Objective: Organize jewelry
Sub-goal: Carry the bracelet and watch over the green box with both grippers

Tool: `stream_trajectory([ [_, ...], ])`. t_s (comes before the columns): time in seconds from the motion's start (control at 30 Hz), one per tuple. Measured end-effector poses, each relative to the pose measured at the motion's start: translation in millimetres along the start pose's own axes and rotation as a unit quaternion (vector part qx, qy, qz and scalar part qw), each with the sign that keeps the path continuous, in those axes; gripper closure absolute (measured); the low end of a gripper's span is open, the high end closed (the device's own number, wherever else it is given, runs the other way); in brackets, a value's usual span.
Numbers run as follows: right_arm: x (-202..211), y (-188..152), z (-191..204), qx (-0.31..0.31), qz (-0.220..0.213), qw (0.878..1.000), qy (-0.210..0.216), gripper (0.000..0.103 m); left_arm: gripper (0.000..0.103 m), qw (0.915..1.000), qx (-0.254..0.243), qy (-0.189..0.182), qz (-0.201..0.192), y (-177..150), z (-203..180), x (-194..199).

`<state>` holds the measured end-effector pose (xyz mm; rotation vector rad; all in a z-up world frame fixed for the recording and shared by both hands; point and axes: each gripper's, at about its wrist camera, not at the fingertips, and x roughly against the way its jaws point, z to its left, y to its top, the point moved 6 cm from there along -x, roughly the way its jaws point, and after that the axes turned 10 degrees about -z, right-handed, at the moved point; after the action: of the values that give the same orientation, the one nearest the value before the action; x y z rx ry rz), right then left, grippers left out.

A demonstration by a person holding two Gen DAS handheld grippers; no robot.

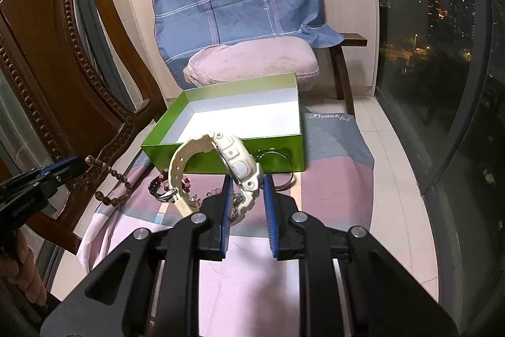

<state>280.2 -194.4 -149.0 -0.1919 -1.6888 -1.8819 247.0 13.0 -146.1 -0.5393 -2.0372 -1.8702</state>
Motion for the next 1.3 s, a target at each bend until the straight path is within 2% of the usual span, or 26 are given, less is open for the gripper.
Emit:
stream_trajectory([
  [1.3, -40.9, -14.1, -3.1, -0.001, 0.014, 1.0, 0.003, 0.083, 0.092, 0.9995, 0.004, -0.011, 0.03, -16.3, -5.5, -43.5],
])
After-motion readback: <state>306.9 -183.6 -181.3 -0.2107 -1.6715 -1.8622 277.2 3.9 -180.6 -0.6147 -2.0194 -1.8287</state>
